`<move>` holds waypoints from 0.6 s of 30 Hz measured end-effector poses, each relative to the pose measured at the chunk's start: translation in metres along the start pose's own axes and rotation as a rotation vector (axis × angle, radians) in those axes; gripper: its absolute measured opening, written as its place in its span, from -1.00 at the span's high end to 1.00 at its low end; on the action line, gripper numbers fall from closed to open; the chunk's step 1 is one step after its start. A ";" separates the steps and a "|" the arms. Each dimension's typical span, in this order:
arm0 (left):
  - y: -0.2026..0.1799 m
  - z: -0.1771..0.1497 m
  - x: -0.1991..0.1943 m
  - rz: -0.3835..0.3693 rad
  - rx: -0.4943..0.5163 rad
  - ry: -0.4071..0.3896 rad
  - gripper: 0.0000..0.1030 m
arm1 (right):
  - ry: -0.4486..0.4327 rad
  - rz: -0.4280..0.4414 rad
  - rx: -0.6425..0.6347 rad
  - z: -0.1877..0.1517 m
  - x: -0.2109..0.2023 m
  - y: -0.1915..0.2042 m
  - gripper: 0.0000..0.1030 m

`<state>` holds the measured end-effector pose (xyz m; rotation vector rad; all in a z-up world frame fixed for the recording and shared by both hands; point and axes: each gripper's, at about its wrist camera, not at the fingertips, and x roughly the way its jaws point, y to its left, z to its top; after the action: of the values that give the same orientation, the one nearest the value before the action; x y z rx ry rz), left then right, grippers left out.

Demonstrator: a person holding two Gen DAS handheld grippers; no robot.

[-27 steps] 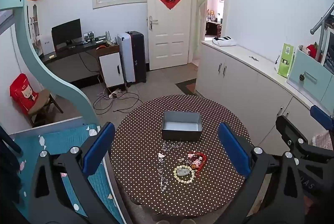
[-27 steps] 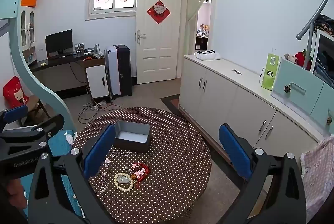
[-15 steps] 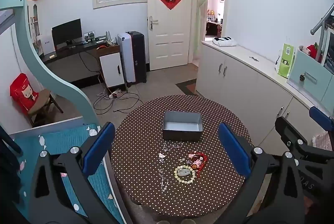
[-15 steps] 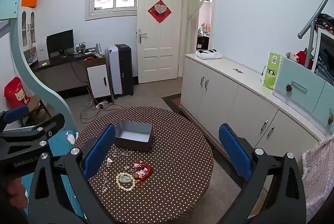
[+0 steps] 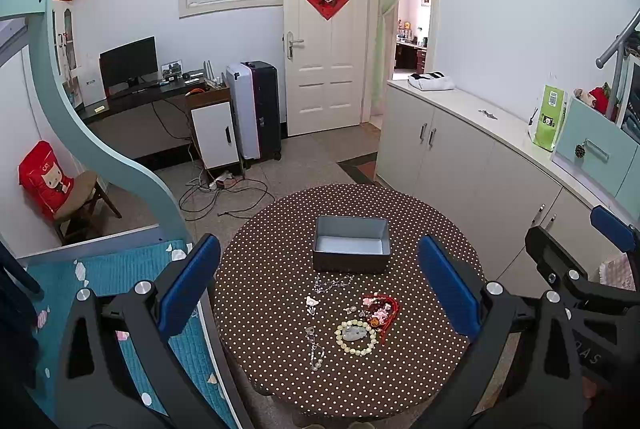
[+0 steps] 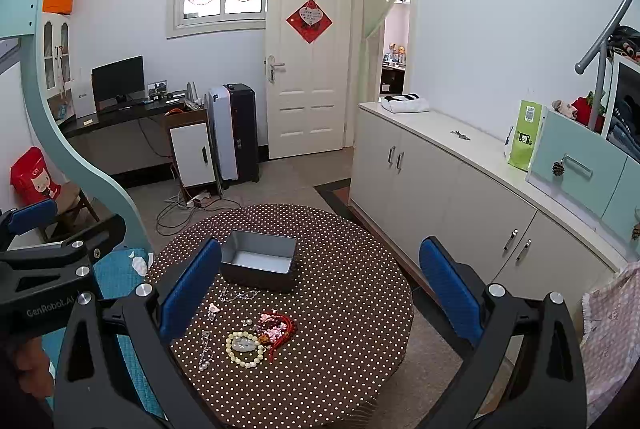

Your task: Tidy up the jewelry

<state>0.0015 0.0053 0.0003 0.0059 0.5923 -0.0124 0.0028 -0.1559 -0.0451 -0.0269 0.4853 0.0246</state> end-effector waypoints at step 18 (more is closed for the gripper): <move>0.002 -0.002 0.001 -0.007 0.010 -0.006 -0.90 | -0.014 -0.010 -0.006 -0.003 -0.002 -0.001 -0.86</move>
<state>0.0017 0.0074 -0.0018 0.0129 0.5861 -0.0224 -0.0002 -0.1573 -0.0464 -0.0353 0.4707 0.0166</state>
